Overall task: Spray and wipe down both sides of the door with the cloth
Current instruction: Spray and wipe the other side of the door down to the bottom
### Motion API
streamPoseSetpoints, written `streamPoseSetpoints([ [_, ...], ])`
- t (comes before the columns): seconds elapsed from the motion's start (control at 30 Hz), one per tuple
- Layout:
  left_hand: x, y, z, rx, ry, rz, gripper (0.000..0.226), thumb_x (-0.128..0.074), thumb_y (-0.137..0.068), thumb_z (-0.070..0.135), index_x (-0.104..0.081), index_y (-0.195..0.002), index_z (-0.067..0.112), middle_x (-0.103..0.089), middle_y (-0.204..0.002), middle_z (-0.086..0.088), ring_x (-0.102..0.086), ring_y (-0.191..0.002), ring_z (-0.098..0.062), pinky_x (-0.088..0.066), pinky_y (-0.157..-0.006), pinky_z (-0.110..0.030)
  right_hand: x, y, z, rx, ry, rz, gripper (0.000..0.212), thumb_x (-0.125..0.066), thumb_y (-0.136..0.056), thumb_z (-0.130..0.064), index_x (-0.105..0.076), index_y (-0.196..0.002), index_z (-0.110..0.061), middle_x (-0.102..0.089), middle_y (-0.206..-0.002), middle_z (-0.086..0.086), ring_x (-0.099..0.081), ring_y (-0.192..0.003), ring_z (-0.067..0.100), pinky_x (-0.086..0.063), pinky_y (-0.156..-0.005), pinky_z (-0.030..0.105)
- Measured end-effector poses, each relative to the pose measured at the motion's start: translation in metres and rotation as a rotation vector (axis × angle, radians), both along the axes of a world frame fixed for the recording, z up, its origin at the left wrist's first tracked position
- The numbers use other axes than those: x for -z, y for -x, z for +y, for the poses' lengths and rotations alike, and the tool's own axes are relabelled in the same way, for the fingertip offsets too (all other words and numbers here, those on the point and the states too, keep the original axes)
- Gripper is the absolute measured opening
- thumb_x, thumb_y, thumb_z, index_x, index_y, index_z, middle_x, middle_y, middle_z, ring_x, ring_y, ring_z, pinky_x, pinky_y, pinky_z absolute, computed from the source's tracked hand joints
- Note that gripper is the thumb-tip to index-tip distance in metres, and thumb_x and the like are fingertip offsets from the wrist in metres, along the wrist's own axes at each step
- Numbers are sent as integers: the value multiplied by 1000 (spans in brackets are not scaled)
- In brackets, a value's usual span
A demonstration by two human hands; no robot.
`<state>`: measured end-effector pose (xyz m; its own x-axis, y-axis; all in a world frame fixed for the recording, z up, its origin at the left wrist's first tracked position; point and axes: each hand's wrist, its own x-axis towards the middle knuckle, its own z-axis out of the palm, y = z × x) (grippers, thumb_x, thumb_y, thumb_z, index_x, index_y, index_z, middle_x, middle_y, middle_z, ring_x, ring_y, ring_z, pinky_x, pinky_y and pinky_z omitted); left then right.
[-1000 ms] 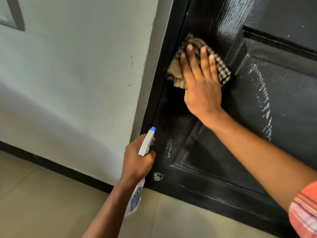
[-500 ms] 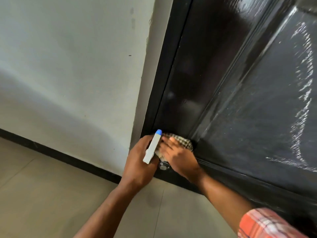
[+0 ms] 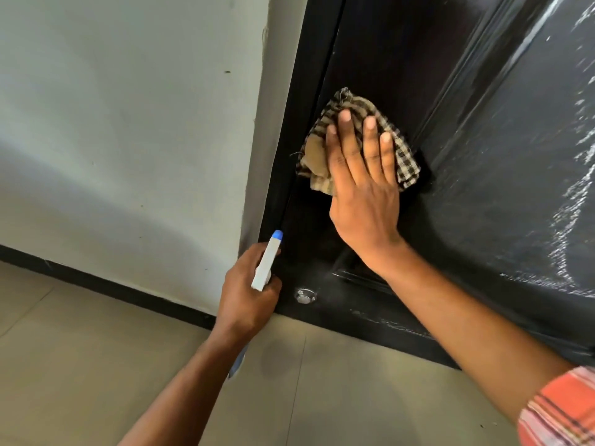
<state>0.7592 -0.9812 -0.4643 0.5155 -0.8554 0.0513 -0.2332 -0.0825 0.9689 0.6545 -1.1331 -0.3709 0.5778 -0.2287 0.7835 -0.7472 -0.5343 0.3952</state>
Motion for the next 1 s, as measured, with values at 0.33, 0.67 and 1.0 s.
streamPoseSetpoints([
  [0.33,38,-4,2,3,-46,-78,36,-65,-89,9,-44,-105,34,-51,-89,18,-51,-80,3,-42,-67,-14,137,11,3,-6,-37,322,52,-17,-100,-4,-30,-150,-12,-26,-156,2,-22,-143,27,0,-122,40],
  [0.67,70,-6,2,50,-39,-167,42,-69,-86,7,-48,-100,41,-58,-86,17,-54,-81,14,-44,-58,-6,283,13,12,-66,-318,725,47,-52,-90,-18,-55,-136,-8,-48,-147,3,-40,-138,19,5,-122,36],
  [1.0,91,17,21,-71,29,-90,45,-66,-87,5,-47,-115,35,-55,-91,21,-55,-86,5,-46,-67,-14,323,3,24,-47,-429,739,56,-70,-83,-34,-59,-132,-10,-52,-143,3,-45,-136,19,-16,-122,37],
])
